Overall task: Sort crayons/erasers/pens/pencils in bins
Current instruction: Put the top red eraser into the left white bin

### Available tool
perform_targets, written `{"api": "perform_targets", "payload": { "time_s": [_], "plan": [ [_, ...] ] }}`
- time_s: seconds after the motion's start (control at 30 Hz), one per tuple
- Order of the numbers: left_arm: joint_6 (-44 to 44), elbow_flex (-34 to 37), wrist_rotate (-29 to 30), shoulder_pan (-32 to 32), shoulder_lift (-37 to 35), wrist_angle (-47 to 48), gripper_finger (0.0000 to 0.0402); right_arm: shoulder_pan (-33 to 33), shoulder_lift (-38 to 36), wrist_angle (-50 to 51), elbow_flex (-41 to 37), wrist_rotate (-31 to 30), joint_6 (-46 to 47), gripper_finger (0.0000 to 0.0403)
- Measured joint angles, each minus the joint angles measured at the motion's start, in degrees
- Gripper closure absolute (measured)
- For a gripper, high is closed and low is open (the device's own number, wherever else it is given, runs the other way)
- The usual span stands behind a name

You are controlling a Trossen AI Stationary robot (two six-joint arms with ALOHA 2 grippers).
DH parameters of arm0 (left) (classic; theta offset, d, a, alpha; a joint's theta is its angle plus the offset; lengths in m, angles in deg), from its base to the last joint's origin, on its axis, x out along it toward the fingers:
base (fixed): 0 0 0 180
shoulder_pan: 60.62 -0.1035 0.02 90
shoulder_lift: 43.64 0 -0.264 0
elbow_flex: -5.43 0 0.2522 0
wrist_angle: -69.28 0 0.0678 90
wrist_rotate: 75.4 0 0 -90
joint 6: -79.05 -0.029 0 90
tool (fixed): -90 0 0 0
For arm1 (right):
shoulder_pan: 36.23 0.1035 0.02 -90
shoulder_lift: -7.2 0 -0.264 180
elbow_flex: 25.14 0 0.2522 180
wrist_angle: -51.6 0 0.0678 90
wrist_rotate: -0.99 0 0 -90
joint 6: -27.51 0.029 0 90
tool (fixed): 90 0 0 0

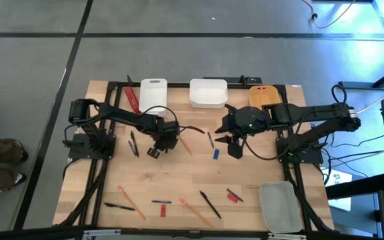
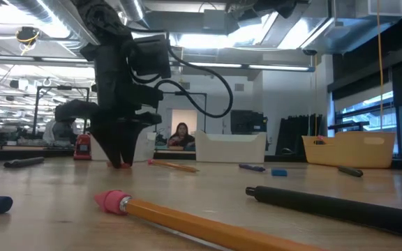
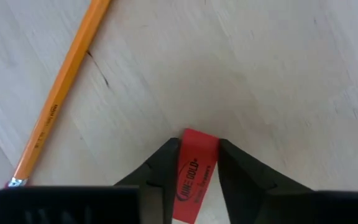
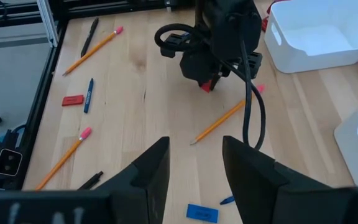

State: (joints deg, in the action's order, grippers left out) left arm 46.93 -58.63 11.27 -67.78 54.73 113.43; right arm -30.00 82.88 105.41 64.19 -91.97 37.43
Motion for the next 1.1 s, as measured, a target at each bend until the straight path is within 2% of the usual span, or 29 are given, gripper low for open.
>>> {"api": "perform_targets", "payload": {
  "time_s": [0.17, 0.7, 0.9, 1.1],
  "plan": [
    [0.0, 0.02, 0.19, 0.02, 0.0, -0.06, 0.0339, 0.0, 0.0, 0.02, 0.0, 0.0, -0.01, 0.0254],
    [10.58, -2.14, -1.7, -1.13, -4.87, 2.29, 0.0344, -0.01, 0.0, -0.05, 0.0, -0.67, 0.02, 0.0254],
    [15.51, -4.25, -1.86, -2.28, -8.11, 4.15, 0.0344, -0.01, 0.0, -0.07, 0.0, -7.43, 0.04, 0.0254],
    [20.11, -8.63, -1.26, -5.02, -12.19, 6.66, 0.0344, -0.01, 0.0, -0.1, 0.0, -11.68, 0.04, 0.0254]
  ]
}}
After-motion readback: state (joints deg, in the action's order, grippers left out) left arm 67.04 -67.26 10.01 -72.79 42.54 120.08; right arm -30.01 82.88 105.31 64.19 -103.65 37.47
